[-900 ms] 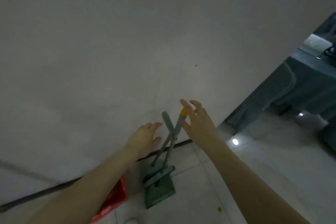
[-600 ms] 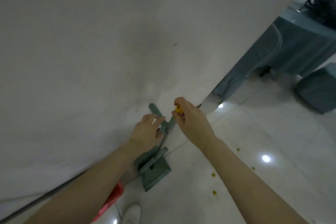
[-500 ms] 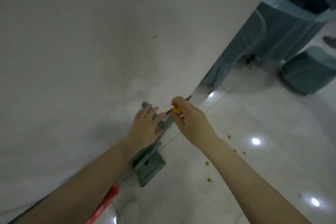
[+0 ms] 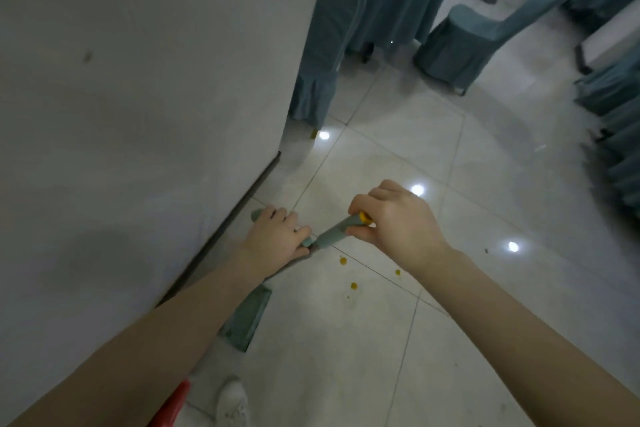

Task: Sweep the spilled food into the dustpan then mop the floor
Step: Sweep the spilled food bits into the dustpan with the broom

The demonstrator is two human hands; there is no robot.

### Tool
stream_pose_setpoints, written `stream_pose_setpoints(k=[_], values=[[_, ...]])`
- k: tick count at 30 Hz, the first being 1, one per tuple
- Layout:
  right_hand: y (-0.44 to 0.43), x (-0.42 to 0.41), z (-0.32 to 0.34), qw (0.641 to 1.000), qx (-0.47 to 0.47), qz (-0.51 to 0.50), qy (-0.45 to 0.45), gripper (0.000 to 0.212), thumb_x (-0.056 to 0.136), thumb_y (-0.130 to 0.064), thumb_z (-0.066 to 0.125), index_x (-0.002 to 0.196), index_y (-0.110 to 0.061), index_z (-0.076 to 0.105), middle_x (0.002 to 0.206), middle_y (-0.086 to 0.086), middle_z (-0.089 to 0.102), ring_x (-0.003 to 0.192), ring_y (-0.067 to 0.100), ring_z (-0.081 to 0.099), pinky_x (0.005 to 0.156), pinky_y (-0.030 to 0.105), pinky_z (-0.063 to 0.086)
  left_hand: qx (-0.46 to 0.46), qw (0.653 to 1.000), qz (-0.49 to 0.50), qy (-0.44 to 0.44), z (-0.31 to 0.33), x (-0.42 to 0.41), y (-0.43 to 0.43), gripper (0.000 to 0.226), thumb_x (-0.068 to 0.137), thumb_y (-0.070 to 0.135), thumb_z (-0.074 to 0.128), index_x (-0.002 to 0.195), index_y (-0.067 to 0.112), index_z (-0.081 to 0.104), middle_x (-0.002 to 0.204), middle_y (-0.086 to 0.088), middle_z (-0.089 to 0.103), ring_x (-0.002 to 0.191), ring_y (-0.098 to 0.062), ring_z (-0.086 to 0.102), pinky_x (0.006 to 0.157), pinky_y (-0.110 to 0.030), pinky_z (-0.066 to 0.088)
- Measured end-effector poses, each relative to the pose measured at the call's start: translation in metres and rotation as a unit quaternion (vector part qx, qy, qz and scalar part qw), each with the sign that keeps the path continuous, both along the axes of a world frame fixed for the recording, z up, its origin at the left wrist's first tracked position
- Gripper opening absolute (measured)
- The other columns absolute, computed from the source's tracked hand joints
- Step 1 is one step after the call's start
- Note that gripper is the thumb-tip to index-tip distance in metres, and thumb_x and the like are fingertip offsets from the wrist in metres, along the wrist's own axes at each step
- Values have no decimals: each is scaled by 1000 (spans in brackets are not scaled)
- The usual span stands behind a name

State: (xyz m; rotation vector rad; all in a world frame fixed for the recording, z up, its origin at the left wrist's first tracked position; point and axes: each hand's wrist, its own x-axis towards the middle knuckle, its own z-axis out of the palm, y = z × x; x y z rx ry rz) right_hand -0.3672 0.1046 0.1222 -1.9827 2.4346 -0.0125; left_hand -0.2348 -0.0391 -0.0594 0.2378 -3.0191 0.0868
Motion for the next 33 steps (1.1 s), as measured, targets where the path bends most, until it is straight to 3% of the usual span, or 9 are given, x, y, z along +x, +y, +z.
stream_pose_setpoints(k=[7,9,12,16,18,22,25,30,33], values=[[36,-3,4,967,187,40,167,21,53,-13,84,58,-19,66,57,0,56,53,20,55,47,27,36,-30,997,-75,13,4,-40,52,37,66,61,67,66,24,63,52,-1,53,40,-19,50,48,-22,36],[45,5,-3,939,293,34,174,8,79,-13,69,84,-18,70,65,0,54,62,21,57,49,27,32,-34,995,-97,5,0,-48,71,41,60,62,75,67,24,63,53,-1,54,39,-19,50,46,-21,35],[65,3,-19,905,380,8,193,23,95,-10,46,109,-16,64,62,0,36,54,19,40,45,27,29,-43,991,-124,-4,-8,-52,90,46,58,64,79,69,23,62,53,-2,54,38,-19,49,44,-21,35],[105,-6,-23,914,358,0,190,26,100,-15,40,121,-17,55,63,1,31,48,18,29,44,31,19,-57,983,-174,-10,-5,-60,108,43,63,61,76,70,21,63,53,-3,55,38,-20,49,43,-22,34],[131,-12,-20,918,345,-10,195,29,102,-20,39,128,-20,50,70,1,42,52,19,37,44,31,17,-70,977,-199,-15,2,-63,122,40,69,60,72,79,22,65,59,-4,59,43,-22,54,45,-24,36],[192,-15,-26,929,326,-41,167,28,102,-23,41,129,-20,49,95,6,62,76,25,62,48,31,26,-86,965,-246,-8,8,-69,162,38,89,49,34,95,20,58,70,-5,63,53,-24,59,48,-29,40],[254,-29,-20,934,317,-95,133,30,102,-28,40,130,-23,49,98,5,62,82,27,63,55,31,31,-128,957,-258,-33,19,-73,182,30,80,44,64,98,20,61,67,-5,61,48,-24,58,45,-28,43],[419,-43,8,907,353,-208,97,41,102,-48,31,141,-36,35,109,1,60,91,24,65,66,31,44,-79,963,-257,26,52,-68,157,35,93,50,40,101,20,56,70,-2,61,45,-19,55,42,-25,44],[499,-33,25,883,363,-282,88,44,101,-53,29,142,-40,34,112,-3,59,98,20,64,68,30,42,-70,958,-277,32,71,-76,182,41,92,51,34,100,18,56,67,-3,58,41,-19,51,39,-25,39]])
